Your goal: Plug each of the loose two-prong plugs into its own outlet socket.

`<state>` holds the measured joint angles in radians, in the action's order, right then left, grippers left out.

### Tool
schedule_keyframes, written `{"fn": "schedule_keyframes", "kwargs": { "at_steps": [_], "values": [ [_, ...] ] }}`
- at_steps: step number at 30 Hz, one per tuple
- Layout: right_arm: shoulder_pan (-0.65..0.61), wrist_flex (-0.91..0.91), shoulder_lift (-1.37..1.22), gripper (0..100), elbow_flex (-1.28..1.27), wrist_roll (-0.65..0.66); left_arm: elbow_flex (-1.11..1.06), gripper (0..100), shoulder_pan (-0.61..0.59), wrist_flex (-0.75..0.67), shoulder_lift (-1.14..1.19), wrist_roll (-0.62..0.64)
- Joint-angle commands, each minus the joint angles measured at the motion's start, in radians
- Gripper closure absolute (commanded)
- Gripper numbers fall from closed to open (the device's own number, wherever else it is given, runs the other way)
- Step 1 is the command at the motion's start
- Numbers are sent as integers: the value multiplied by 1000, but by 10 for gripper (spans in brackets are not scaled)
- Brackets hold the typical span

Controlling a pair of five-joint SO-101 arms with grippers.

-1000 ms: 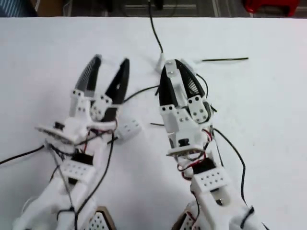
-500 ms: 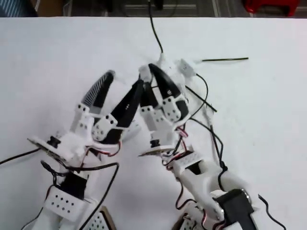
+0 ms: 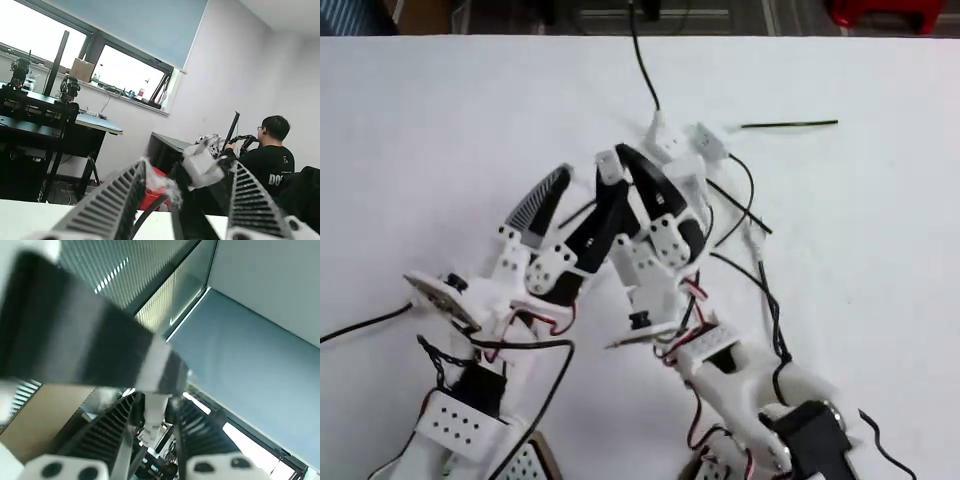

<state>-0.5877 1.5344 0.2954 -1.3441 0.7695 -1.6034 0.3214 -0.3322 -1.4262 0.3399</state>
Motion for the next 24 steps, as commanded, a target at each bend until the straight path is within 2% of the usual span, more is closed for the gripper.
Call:
{"fn": "schedule_keyframes", "kwargs": {
  "at_steps": [1, 9, 24],
  "values": [
    [-13, 19, 124, 979, -63, 8, 11, 734, 7, 2, -8, -3],
    [-13, -94, 305, 979, -173, 8, 18, 736, -44, -69, -8, -2],
    [-15, -363, 616, 979, -250, 5, 20, 736, -45, -69, -10, -2]
  ]
}}
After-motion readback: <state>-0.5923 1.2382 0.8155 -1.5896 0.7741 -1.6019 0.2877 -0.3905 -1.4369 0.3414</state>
